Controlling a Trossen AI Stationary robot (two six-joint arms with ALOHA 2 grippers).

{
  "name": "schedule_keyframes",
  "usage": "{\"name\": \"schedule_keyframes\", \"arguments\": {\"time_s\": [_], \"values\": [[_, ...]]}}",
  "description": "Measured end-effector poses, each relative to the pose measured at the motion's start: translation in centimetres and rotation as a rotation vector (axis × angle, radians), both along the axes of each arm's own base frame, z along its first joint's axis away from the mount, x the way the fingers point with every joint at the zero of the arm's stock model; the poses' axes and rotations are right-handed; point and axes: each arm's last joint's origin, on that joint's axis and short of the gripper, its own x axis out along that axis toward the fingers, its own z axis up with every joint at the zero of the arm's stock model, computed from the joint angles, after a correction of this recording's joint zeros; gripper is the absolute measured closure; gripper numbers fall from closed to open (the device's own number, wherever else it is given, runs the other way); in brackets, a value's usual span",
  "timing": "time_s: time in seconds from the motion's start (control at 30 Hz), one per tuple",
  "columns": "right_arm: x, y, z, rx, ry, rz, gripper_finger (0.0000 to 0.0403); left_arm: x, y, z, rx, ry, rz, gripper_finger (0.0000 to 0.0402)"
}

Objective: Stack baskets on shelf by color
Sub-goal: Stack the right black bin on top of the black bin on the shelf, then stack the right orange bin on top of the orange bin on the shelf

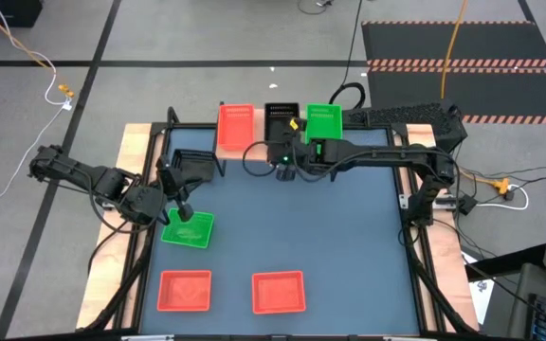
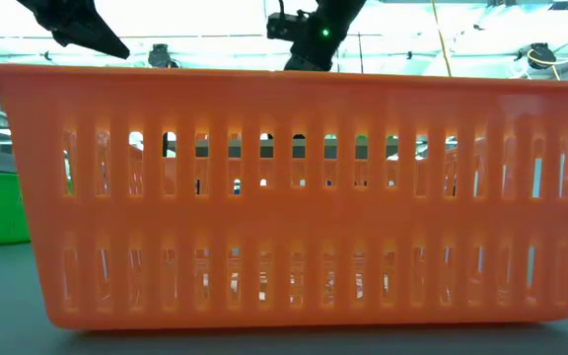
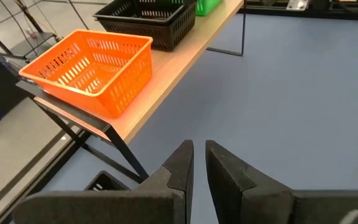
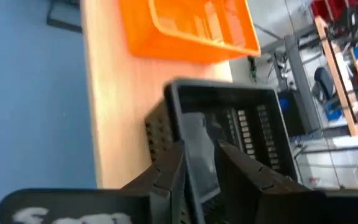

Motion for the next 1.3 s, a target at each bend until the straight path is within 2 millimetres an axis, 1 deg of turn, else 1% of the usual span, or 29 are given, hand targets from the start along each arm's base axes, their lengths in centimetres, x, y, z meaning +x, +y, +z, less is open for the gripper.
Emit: {"name": "schedule_keyframes", "arguments": {"time_s": [0.13,0.23,0.3,0.37,0.43,0.53,0.57,0.63,0.67,0.77,0.87,0.97,1.03,1.1,1.17,1.3], "values": [[0.3,0.5,0.2,0.023,-0.029,0.046,0.0323,0.0,0.0,0.0,-0.001,-0.001,0.0,0.0355],[0.1,1.1,0.6,0.026,-0.046,0.061,0.0323,0.0,0.0,0.0,-0.01,-0.006,0.006,0.0355],[-0.1,1.9,1.3,0.041,-0.086,0.062,0.0323,0.0,0.0,0.0,-0.013,-0.008,0.008,0.0355],[-0.3,2.9,1.9,0.114,-0.156,0.069,0.0323,0.0,0.0,0.0,-0.013,-0.008,0.008,0.0355],[-0.2,4.1,2.0,0.254,-0.211,0.141,0.0323,-0.1,0.0,-0.1,-0.014,0.002,0.011,0.0355],[0.4,6.0,2.3,0.436,-0.262,0.333,0.0323,-0.3,0.1,-0.3,-0.03,0.016,0.03,0.0355],[0.8,6.6,2.2,0.466,-0.287,0.392,0.0323,-0.3,0.1,-0.4,-0.04,0.018,0.039,0.0355],[1.8,7.7,1.7,0.474,-0.381,0.468,0.0323,-0.5,0.2,-0.5,-0.058,0.02,0.058,0.0355],[2.2,8.2,1.2,0.477,-0.433,0.484,0.0323,-0.5,0.2,-0.5,-0.061,0.021,0.061,0.0355],[3.8,9.1,-1.2,0.479,-0.544,0.523,0.0323,-0.5,0.2,-0.5,-0.051,0.019,0.06,0.0355],[5.3,9.9,-3.4,0.407,-0.551,0.591,0.0323,-0.5,0.3,-0.4,-0.019,0.008,0.081,0.0355],[7.0,10.4,-5.2,0.369,-0.638,0.632,0.0323,-0.4,0.4,-0.4,0.034,-0.016,0.133,0.0355],[7.9,11.0,-6.4,0.364,-0.696,0.652,0.0323,-0.4,0.6,-0.9,0.083,-0.013,0.177,0.0355],[8.5,11.5,-7.9,0.346,-0.703,0.672,0.0323,-0.4,0.7,-1.6,0.108,0.002,0.201,0.0355],[8.8,11.8,-9.2,0.334,-0.665,0.68,0.0323,-0.4,0.9,-2.4,0.111,0.018,0.223,0.0355],[9.0,12.4,-10.6,0.37,-0.615,0.672,0.0323,-0.4,1.2,-4.1,0.072,0.013,0.284,0.0355]]}}
